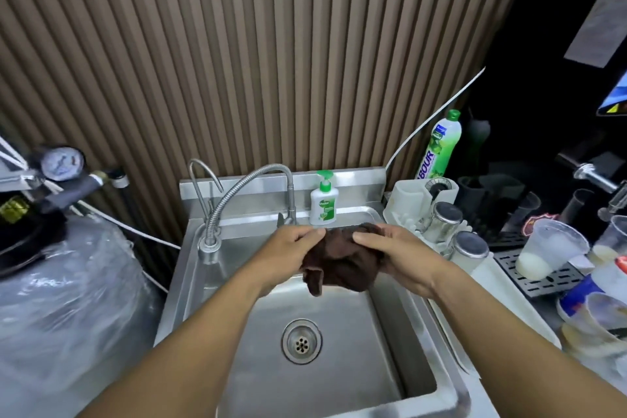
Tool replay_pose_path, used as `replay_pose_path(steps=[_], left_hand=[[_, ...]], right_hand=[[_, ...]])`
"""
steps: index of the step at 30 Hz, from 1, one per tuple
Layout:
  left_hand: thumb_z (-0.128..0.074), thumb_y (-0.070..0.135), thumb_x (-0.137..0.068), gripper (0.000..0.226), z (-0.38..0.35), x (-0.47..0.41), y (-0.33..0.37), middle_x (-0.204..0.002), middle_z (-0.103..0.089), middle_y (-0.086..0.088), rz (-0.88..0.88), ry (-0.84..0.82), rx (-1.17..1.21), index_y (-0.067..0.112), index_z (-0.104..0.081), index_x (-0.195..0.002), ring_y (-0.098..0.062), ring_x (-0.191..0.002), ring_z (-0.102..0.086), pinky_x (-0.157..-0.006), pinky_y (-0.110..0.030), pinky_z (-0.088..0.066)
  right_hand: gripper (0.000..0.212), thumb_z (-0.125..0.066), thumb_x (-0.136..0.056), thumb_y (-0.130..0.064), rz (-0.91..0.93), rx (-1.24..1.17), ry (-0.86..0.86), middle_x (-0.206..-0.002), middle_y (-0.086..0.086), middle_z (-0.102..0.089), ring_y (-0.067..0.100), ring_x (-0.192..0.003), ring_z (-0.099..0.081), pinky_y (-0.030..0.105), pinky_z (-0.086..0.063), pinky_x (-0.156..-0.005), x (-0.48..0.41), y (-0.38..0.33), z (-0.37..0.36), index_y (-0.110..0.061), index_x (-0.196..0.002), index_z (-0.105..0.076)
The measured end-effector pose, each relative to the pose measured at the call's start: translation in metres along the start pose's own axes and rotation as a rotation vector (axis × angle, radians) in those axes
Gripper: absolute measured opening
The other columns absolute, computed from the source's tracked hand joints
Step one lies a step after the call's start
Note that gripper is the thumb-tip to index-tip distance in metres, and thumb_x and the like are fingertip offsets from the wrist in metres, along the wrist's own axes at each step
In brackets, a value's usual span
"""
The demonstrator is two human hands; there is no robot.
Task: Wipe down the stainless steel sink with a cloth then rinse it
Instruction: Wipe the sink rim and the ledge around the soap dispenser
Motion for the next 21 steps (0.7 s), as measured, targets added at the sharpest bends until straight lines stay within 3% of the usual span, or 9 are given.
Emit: replay_pose_path(steps=[2, 4, 6, 9, 11, 13, 15, 18, 21], left_hand=[[-0.057, 0.054, -0.091, 0.053, 0.007, -0.002, 0.015, -0.076, -0.061, -0.003, -0.031, 0.081, 0.008, 0.002, -0.065, -0.085, -0.016, -0.075, -0.055, -0.077, -0.037, -0.048], [-0.060, 0.058, -0.085, 0.054, 0.011, -0.004, 0.025, -0.072, -0.057, -0.002, -0.031, 0.136, 0.023, 0.005, -0.062, -0.078, -0.016, -0.071, -0.052, -0.072, -0.035, -0.043], [-0.065, 0.045, -0.088, 0.035, 0.011, -0.006, 0.029, -0.067, -0.056, 0.001, -0.001, 0.147, 0.047, 0.016, -0.062, -0.068, -0.015, -0.065, -0.050, -0.065, -0.029, -0.039], [-0.069, 0.022, -0.086, 0.019, 0.010, -0.007, 0.036, -0.068, -0.061, 0.000, 0.000, 0.170, 0.085, 0.026, -0.063, -0.068, -0.016, -0.067, -0.052, -0.061, -0.027, -0.038], [-0.069, 0.032, -0.076, 0.011, 0.008, -0.005, 0.043, -0.069, -0.060, -0.001, -0.023, 0.193, 0.105, 0.026, -0.062, -0.070, -0.017, -0.069, -0.050, -0.064, -0.031, -0.034], [-0.070, 0.048, -0.073, 0.024, 0.006, -0.003, 0.050, -0.074, -0.058, -0.002, -0.062, 0.202, 0.163, 0.025, -0.062, -0.074, -0.018, -0.072, -0.049, -0.069, -0.033, -0.034], [-0.069, 0.059, -0.075, 0.036, 0.001, -0.001, 0.058, -0.083, -0.060, -0.004, -0.068, 0.199, 0.279, 0.025, -0.062, -0.080, -0.020, -0.080, -0.054, -0.076, -0.038, -0.039], [-0.071, 0.051, -0.083, 0.030, -0.005, 0.001, 0.070, -0.074, -0.060, 0.002, -0.110, 0.184, 0.287, 0.023, -0.062, -0.076, -0.015, -0.074, -0.058, -0.088, -0.041, -0.050], [-0.075, 0.029, -0.088, 0.021, -0.004, 0.002, 0.079, -0.074, -0.057, -0.011, -0.154, 0.228, 0.226, 0.016, -0.067, -0.074, -0.022, -0.074, -0.053, -0.086, -0.043, -0.051]], right_hand=[[0.044, -0.078, -0.083, -0.019, 0.013, 0.011, -0.021, -0.116, 0.018, -0.072, 0.025, -0.102, -0.068, 0.034, -0.054, -0.086, -0.008, -0.018, 0.001, 0.000, -0.120, -0.066], [0.039, -0.073, -0.088, -0.012, 0.036, -0.002, -0.019, -0.120, 0.023, -0.070, 0.030, -0.108, -0.066, 0.042, -0.051, -0.097, -0.016, -0.035, 0.003, 0.004, -0.122, -0.064], [0.028, -0.064, -0.094, -0.006, 0.063, -0.017, -0.027, -0.122, 0.024, -0.068, 0.029, -0.109, -0.066, 0.042, -0.048, -0.106, -0.022, -0.051, 0.002, 0.006, -0.119, -0.065], [0.018, -0.062, -0.096, -0.009, 0.092, -0.013, -0.023, -0.123, 0.021, -0.069, 0.024, -0.106, -0.067, 0.041, -0.047, -0.107, -0.028, -0.074, -0.001, -0.003, -0.113, -0.067], [0.034, -0.067, -0.095, -0.014, 0.098, -0.045, 0.006, -0.128, 0.017, -0.068, 0.021, -0.113, -0.066, 0.041, -0.047, -0.108, -0.036, -0.085, -0.001, -0.005, -0.127, -0.061], [0.063, -0.069, -0.094, -0.019, 0.085, -0.115, 0.030, -0.134, 0.012, -0.064, 0.022, -0.119, -0.065, 0.040, -0.049, -0.106, -0.043, -0.093, -0.004, -0.007, -0.149, -0.042], [0.071, -0.069, -0.095, -0.022, 0.074, -0.156, 0.047, -0.129, 0.012, -0.067, 0.023, -0.112, -0.069, 0.040, -0.056, -0.096, -0.047, -0.100, -0.009, -0.014, -0.155, -0.032], [0.067, -0.066, -0.097, -0.024, 0.049, -0.226, 0.041, -0.108, 0.008, -0.072, 0.019, -0.085, -0.074, 0.036, -0.060, -0.071, -0.049, -0.104, -0.014, -0.023, -0.155, -0.033], [0.041, -0.060, -0.101, -0.025, 0.035, -0.269, 0.017, -0.103, 0.009, -0.073, 0.022, -0.085, -0.073, 0.042, -0.059, -0.079, -0.047, -0.108, -0.018, -0.035, -0.138, -0.045]])
Point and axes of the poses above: each hand's wrist, its own x-axis away from the middle knuckle, its own z-axis out of the back of the hand, y = z × x, the point moved 6 cm from there along -x, towards the middle knuckle
